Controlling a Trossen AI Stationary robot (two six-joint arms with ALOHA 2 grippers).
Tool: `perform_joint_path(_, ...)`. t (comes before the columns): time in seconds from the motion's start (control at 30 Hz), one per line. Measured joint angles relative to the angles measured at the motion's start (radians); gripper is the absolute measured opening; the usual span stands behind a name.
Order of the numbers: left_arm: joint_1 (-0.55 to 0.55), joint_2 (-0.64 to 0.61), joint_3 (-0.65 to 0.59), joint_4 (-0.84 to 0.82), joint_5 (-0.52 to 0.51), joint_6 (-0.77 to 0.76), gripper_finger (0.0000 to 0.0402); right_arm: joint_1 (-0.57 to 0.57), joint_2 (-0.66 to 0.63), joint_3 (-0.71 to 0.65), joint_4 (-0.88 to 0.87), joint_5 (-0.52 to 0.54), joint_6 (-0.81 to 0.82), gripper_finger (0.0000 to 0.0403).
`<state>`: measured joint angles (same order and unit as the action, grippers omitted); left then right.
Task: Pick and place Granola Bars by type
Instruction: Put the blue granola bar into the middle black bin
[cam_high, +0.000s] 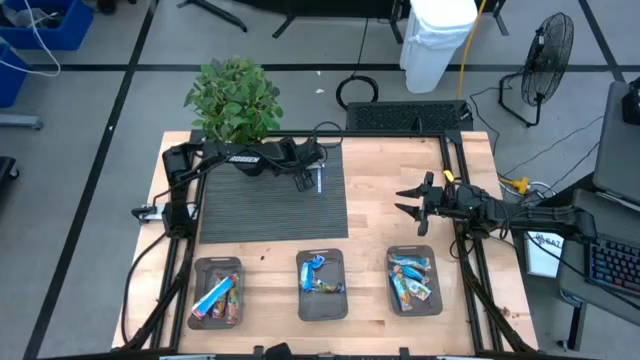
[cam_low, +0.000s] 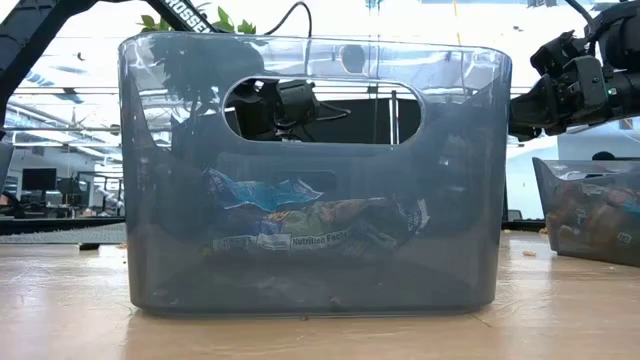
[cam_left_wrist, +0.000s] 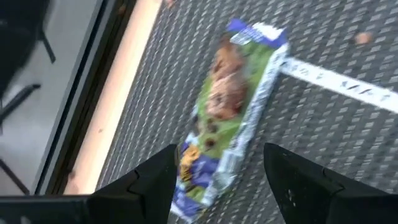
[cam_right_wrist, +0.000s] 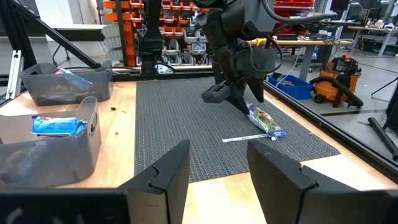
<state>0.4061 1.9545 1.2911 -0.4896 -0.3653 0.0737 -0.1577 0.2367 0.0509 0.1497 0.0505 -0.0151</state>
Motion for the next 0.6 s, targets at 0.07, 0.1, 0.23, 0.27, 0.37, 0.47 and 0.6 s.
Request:
perform_joint_path(0.07, 0.016, 0.0, 0.0, -0.015, 0.002, -0.019, 0.0241, 0.0, 0.0, 0.0, 0.0, 0.0, 0.0, 0.0151)
perform_joint_path(0.1, 0.024, 0.0, 0.0, -0.022, 0.006, -0.031, 0.0241, 0.0, 0.0, 0.0, 0.0, 0.0, 0.0, 0.0151)
perform_joint_path(0.23, 0.057, 0.001, 0.0, -0.066, 0.047, -0.058, 0.0241, 0.0, 0.0, 0.0, 0.0, 0.0, 0.0, 0.0151)
perform_joint_path(0.27, 0.064, 0.004, 0.0, -0.069, 0.05, -0.061, 0.0241, 0.0, 0.0, 0.0, 0.0, 0.0, 0.0, 0.0151)
perform_joint_path(0.37, 0.082, 0.007, -0.002, -0.088, 0.065, -0.082, 0.0241, 0.0, 0.0, 0.0, 0.0, 0.0, 0.0, 0.0151)
perform_joint_path(0.47, 0.094, 0.007, -0.011, -0.086, 0.133, -0.094, 0.0241, 0.0, 0.0, 0.0, 0.0, 0.0, 0.0, 0.0151)
perform_joint_path(0.6, 0.098, 0.007, -0.018, -0.086, 0.205, -0.108, 0.0241, 0.0, 0.0, 0.0, 0.0, 0.0, 0.0, 0.0151)
